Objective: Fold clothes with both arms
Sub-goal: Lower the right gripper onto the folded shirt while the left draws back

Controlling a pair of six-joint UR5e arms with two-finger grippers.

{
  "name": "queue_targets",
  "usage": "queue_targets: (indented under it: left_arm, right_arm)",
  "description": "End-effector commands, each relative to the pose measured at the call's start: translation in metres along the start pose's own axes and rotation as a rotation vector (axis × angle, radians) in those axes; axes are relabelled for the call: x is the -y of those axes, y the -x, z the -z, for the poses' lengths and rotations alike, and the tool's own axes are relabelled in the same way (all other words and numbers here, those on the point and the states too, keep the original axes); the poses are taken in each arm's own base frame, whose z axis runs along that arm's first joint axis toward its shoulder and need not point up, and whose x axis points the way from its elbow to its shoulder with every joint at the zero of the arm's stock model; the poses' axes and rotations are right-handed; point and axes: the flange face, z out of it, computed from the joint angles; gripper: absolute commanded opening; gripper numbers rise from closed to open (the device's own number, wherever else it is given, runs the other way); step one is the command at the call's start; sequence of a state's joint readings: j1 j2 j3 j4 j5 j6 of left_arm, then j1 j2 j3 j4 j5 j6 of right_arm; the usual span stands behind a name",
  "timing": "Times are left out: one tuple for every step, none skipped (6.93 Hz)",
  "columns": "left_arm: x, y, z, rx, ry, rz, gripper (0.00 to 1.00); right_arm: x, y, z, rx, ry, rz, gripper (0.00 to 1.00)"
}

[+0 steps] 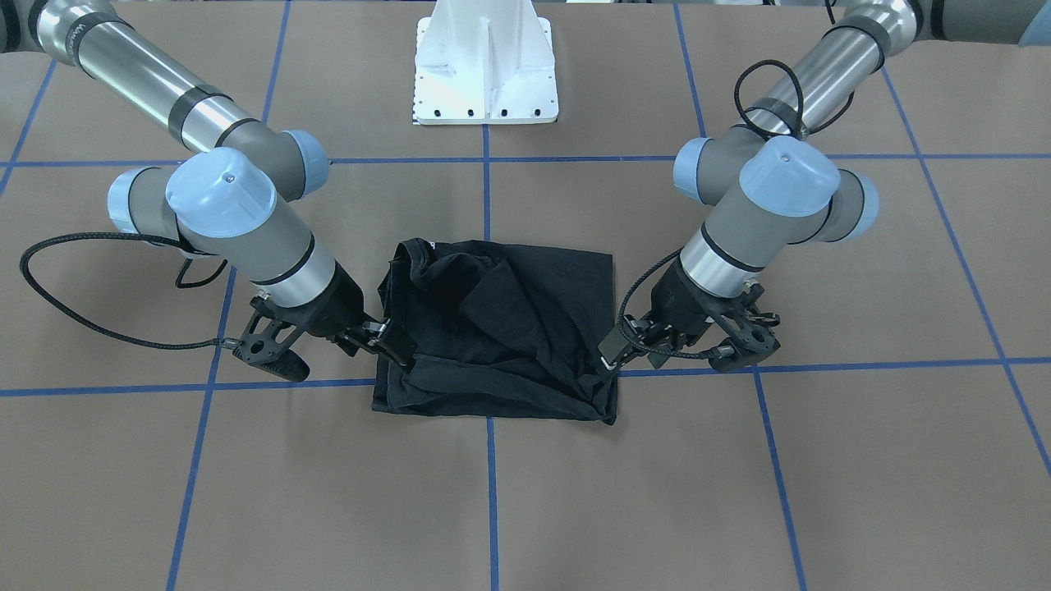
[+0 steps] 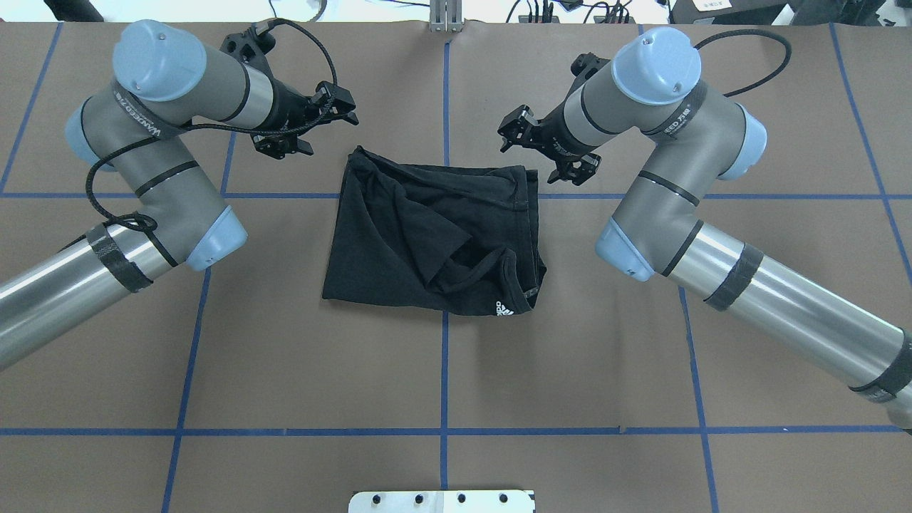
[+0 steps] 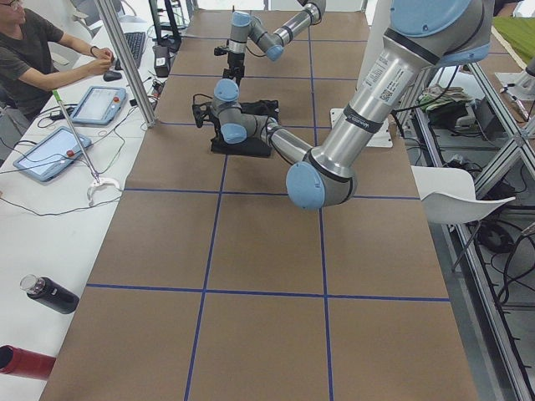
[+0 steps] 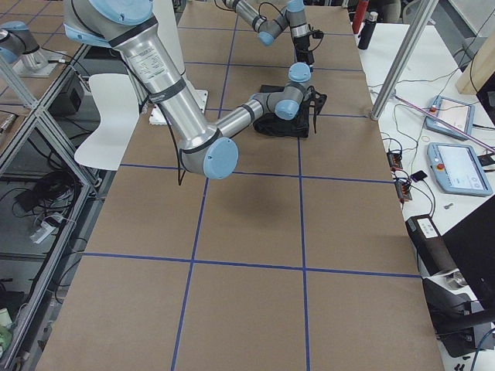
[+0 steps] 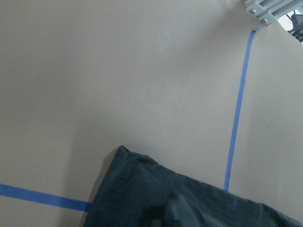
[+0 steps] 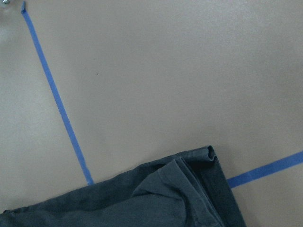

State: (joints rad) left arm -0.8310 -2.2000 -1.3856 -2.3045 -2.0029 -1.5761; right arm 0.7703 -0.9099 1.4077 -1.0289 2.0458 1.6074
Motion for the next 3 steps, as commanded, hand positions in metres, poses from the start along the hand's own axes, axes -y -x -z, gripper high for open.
queue_targets:
  left_arm:
    - [-0.001,0.012,0.016,-0.010,-0.007,-0.034,1.00]
    - [-0.008,0.029,0.030,-0.014,-0.005,-0.092,1.00]
    - [-0.011,0.035,0.036,-0.017,-0.003,-0.106,1.00]
  right_arm:
    - [-0.041,0.025,-0.011,0.025,-0.015,0.236,0.99]
    - [-0.061,0.025,-0.025,0.017,-0.033,0.389,0.99]
    - [-0.083,0.022,-0.038,0.010,-0.027,0.480,0.99]
